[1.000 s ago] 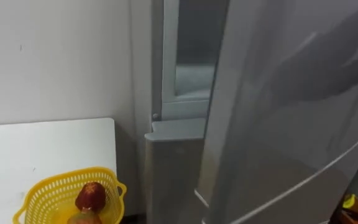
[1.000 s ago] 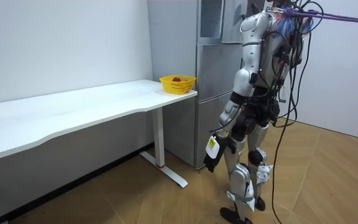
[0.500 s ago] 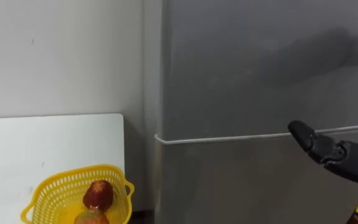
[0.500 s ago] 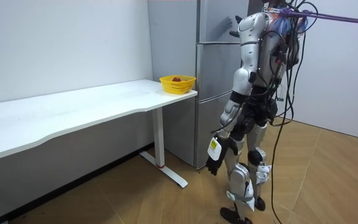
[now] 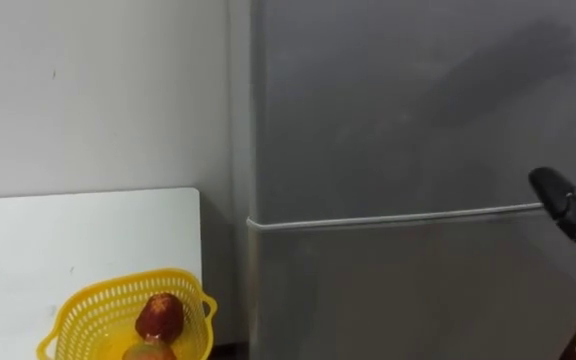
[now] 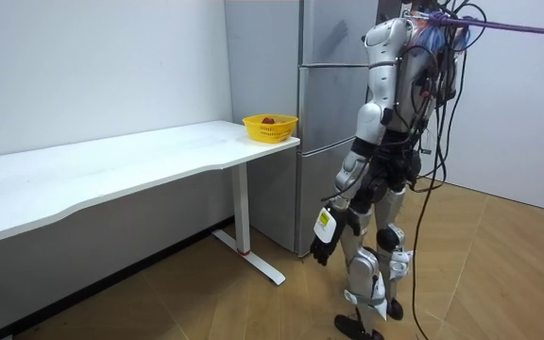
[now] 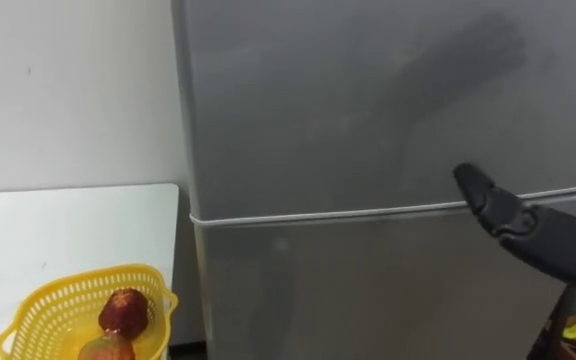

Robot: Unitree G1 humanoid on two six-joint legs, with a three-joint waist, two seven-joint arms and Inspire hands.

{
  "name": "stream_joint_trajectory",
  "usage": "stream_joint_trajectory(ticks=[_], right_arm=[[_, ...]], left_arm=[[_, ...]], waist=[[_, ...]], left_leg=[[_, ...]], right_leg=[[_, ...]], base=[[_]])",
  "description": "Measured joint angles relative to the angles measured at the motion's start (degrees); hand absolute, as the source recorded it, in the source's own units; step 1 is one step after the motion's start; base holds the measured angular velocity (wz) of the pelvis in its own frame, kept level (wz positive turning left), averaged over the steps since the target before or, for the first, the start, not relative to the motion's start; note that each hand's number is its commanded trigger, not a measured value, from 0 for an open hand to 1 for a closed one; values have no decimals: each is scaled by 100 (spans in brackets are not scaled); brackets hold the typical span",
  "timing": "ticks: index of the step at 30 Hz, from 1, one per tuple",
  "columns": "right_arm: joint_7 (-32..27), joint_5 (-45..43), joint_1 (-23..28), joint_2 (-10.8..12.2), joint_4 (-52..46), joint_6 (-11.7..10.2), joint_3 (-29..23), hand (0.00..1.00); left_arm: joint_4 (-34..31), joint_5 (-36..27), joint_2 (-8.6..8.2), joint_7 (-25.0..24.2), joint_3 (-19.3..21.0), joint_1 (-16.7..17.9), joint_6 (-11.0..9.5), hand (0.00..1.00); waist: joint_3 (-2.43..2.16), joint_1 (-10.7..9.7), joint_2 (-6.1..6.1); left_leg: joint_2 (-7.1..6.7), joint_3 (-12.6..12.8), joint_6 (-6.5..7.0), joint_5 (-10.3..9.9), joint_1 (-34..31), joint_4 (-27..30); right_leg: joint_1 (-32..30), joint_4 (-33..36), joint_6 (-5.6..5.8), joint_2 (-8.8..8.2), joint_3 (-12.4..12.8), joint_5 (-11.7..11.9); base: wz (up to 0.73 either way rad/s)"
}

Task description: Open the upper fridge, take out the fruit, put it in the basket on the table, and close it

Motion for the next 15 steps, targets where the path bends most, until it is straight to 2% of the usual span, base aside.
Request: stream_joint_trajectory(ticks=[2,5,7,9,11,15], right_arm=[[-273,62,190,165,296,-52,-167,0],[-702,121,406,287,846,-50,-356,0],[-932,156,571,333,1259,-47,-357,0],[-1105,148,777,505,1579,-28,-357,0],[-1299,139,925,683,1990,-1,-334,0],[-1436,166,1175,830,2770,139,-189,0]], left_arm=[[-40,22,-35,48,13,2,0,0],[-97,16,-63,50,18,40,16,0],[-98,14,-62,64,13,58,46,0],[-119,15,-70,67,14,61,60,0],[-135,14,-108,66,29,59,121,0],[-291,16,-115,64,29,94,201,0]], waist=[[-6,-26,26],[6,-6,83],[17,-12,114],[24,1,126],[15,-2,211],[16,-2,230]], left_leg=[[-6,-1,0,0,14,-1],[-21,7,1,0,53,-8],[-26,13,3,-1,90,-15],[-27,14,3,-2,84,-28],[-32,23,6,-3,81,-79],[-32,24,4,0,80,-103]], right_leg=[[65,-9,1,-9,-27,1],[68,-3,14,-19,-17,-8],[71,-13,25,-25,2,-27],[52,-3,29,-21,26,-34],[6,15,33,-22,66,-36],[-32,72,19,-28,64,-44]], base=[[5],[-1],[-2],[0],[-7],[-3]])
